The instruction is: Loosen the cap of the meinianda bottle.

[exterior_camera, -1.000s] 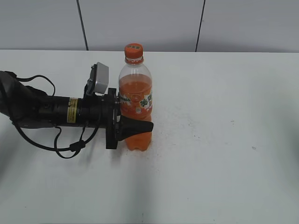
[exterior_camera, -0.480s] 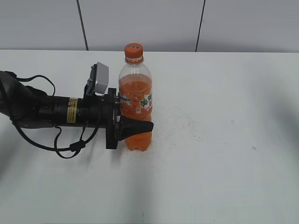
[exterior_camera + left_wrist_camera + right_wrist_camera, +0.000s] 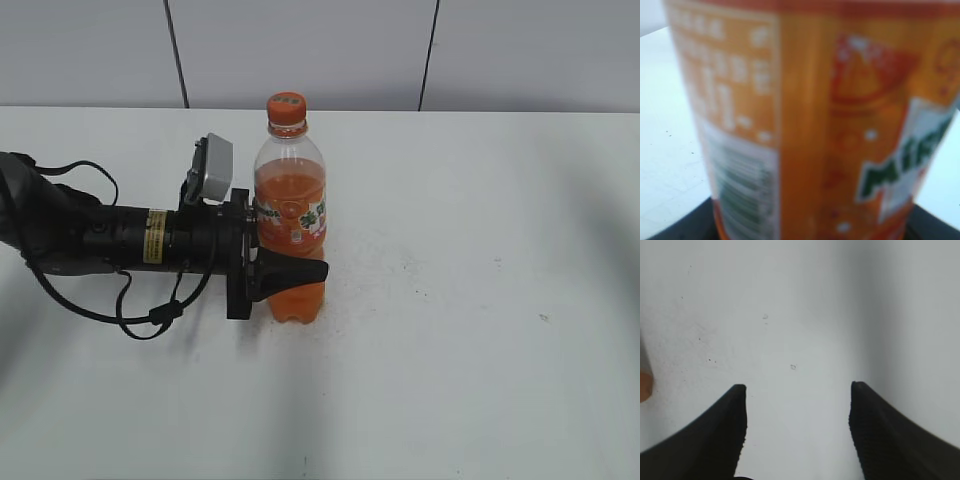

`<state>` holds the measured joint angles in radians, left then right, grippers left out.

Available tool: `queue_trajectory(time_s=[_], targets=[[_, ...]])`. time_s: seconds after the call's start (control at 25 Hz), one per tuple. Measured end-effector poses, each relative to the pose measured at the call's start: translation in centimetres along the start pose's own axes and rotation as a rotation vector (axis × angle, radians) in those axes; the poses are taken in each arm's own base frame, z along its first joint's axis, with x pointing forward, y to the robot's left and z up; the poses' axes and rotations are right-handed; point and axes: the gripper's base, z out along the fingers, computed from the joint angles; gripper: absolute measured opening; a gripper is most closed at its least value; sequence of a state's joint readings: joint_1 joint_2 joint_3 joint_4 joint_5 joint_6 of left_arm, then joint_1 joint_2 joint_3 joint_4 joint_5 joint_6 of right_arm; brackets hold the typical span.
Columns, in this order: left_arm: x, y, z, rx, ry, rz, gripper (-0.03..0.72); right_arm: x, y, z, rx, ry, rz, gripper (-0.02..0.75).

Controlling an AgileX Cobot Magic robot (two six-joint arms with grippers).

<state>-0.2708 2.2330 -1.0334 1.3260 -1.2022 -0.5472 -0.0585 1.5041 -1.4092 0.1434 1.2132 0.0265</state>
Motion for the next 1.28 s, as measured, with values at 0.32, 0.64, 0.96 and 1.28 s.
queue_trajectory(time_s=[0.32, 0.64, 0.96, 1.28], targets=[[0.0, -0.1, 0.0, 0.014, 0.008, 0.011, 0.398, -1.1, 5.2, 2.2, -0.058, 0.050, 0.018, 0.481], [0.0, -0.2, 0.0, 0.028, 0.011, 0.020, 0.398, -1.5, 15.1, 1.8, -0.183, 0.026, -0.113, 0.481], [0.0, -0.2, 0.0, 0.030, 0.012, 0.021, 0.398, -1.0, 21.6, 2.2, -0.253, 0.024, -0.176, 0.481], [0.0, -0.2, 0.0, 0.030, 0.012, 0.022, 0.398, 0.7, 25.0, 3.9, -0.247, 0.064, -0.212, 0.481]])
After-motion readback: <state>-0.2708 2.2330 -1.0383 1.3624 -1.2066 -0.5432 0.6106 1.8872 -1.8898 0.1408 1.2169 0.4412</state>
